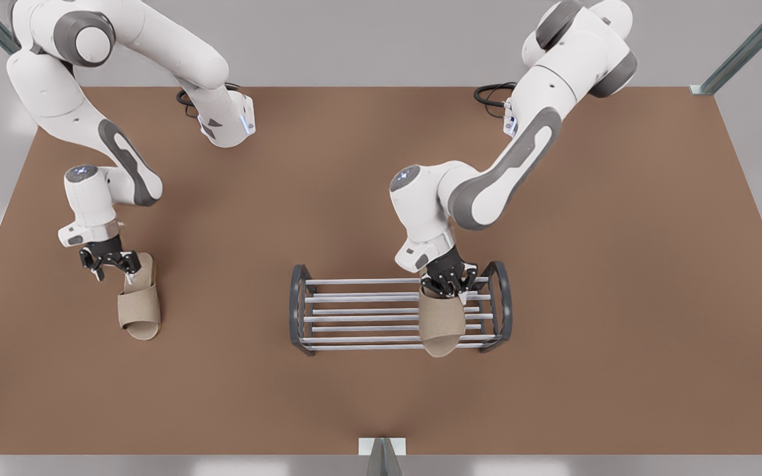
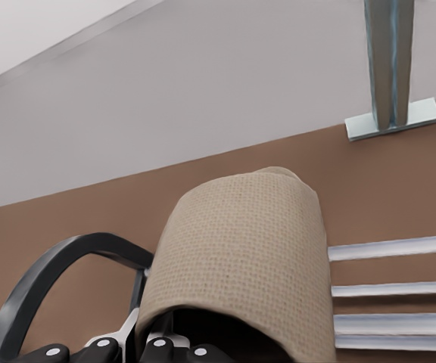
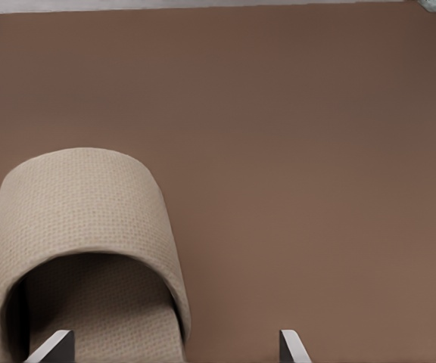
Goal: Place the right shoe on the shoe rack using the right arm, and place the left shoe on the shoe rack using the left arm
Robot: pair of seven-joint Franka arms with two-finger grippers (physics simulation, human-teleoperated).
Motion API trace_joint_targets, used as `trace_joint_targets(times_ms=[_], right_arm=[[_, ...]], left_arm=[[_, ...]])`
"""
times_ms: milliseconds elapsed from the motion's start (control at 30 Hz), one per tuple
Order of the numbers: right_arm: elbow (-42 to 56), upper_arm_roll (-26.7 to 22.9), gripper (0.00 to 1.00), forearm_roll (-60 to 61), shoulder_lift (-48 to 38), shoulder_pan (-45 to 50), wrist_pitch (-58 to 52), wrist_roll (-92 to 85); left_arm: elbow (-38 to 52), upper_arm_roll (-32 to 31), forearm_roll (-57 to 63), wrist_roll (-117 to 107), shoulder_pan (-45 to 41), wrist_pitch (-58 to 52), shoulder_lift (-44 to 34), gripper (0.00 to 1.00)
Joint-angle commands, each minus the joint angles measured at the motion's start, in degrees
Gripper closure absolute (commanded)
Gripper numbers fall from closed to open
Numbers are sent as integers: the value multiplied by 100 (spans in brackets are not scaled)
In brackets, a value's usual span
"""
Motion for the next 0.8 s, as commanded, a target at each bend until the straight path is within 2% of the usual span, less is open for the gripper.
trace_joint_targets(times_ms=[0, 233, 300, 567, 667, 733, 767], right_arm=[[14, 4, 0, -30, -13, 10, -4, 75], [304, 13, 0, -39, 49, 194, -4, 66], [339, 5, 0, -65, 66, 185, -4, 66], [418, 4, 0, -136, 286, 194, -4, 66], [524, 5, 0, -118, 374, 185, -4, 66], [620, 13, 0, -109, 488, 185, -4, 66], [638, 5, 0, -118, 506, 186, -4, 66]], left_arm=[[-155, -1, 222, -1640, 12, -26, -33, 79], [-314, -1, 267, -1772, -6, -34, -51, 79], [-305, -18, 258, -1754, -15, -52, -59, 0], [-314, -71, 196, -1684, -137, -430, -191, 0], [-191, -739, -339, -1666, -102, -1027, -428, 0], [389, -1231, -893, -1395, -68, -1888, -534, 0], [582, -1266, -1340, -940, 247, -2082, -727, 0]])
